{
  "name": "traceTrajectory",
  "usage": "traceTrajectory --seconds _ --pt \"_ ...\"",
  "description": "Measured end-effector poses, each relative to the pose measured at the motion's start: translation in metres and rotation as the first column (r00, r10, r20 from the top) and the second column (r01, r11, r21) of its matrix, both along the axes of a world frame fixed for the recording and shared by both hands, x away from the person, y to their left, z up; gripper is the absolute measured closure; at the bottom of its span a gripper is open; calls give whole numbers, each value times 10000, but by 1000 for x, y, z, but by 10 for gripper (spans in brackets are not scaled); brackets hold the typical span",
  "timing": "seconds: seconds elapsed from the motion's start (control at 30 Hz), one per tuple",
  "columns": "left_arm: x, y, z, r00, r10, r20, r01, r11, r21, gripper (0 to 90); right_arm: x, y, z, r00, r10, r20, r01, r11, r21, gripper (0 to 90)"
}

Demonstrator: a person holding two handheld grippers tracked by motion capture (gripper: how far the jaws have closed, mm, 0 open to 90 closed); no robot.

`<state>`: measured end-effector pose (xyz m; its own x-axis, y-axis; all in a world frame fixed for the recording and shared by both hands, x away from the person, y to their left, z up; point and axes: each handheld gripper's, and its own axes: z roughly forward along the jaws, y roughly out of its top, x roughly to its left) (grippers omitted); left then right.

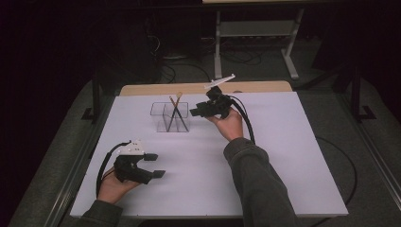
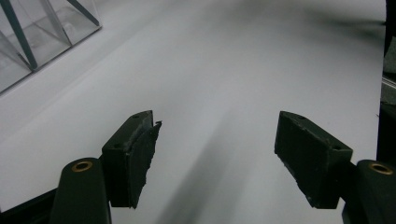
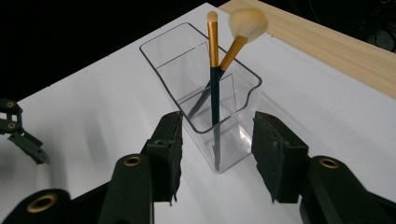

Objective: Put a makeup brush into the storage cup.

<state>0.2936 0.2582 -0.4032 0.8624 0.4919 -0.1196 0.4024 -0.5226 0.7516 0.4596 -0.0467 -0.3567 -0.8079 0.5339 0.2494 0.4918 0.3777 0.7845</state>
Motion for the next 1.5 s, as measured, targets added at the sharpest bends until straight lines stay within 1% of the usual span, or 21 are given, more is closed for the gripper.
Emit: traceTrajectory --seconds 0.17,0.2,0.3,0.33,0.4,0.43,0.47,0.5,0.6,0.63,0.7,0.73,0.87,0.9,0.97,1.0,1.03,1.07,1.13,1.5 --pt "0 1 -1 10000 50 -13 -50 10000 -48 282 -4 -3 3 9999 61 114 -61 10000 11 500" --pt "0 1 -1 10000 19 5 -19 10000 32 282 -4 -4 3 9999 46 138 -46 10000 4 494" --pt "0 2 0 10000 84 -12 -84 10000 44 276 -6 -6 2 9999 28 161 -28 10000 43 475" --pt "0 2 0 9999 105 3 -105 9999 63 276 -8 -7 2 10000 -19 92 18 10000 47 470" --pt "0 2 0 9999 119 25 -119 9999 65 275 -9 -10 0 9999 -24 126 24 10000 11 459" --pt "0 2 0 9999 115 34 -115 9999 79 274 -10 -10 0 9999 -80 66 80 10000 -4 454" --pt "0 2 0 9999 167 -26 -167 9999 47 274 -11 -12 0 9999 -38 126 38 10000 16 451" --pt "0 2 0 9998 181 -75 -180 9998 48 274 -12 -14 -1 10000 -80 57 79 10000 47 449" --pt "0 1 -1 9999 142 -7 -142 9999 75 271 -13 -17 -2 9999 -141 -47 141 9999 63 439" --pt "0 1 -1 9999 114 0 -114 9998 150 271 -13 -19 -2 9999 -133 -8 133 9999 36 437" --pt "0 1 -1 9999 152 -39 -152 9998 134 267 -15 -22 -2 9999 -149 17 149 9999 75 435" --pt "0 1 -1 9999 158 -36 -158 9998 129 266 -15 -23 -3 9999 -112 122 111 9999 53 434" --pt "-1 1 0 9998 174 15 -174 9998 95 265 -19 -28 -4 9998 -188 72 188 9998 15 423" --pt "-1 1 0 9999 165 33 -166 9998 115 265 -19 -29 -4 9997 -208 90 207 9998 69 422" --pt "-1 1 -1 9998 183 -14 -183 9998 72 264 -21 -31 -4 9997 -263 15 263 9996 35 416" --pt "-1 1 -1 9999 153 -4 -153 9998 92 265 -21 -32 -5 9998 -218 49 218 9998 -24 415" --pt "0 1 -1 9999 134 9 -134 9998 129 265 -21 -33 -5 9996 -265 6 265 9996 -7 415" --pt "0 1 -1 9999 136 -1 -136 9998 109 265 -21 -35 -5 9997 -229 89 229 9997 8 415" --pt "0 1 -1 9999 154 -26 -154 9998 81 265 -23 -37 -5 9996 -272 98 272 9996 12 414" --pt "1 2 -1 9999 151 -36 -151 9999 55 264 -29 -46 -8 9992 -408 -10 408 9991 95 397"
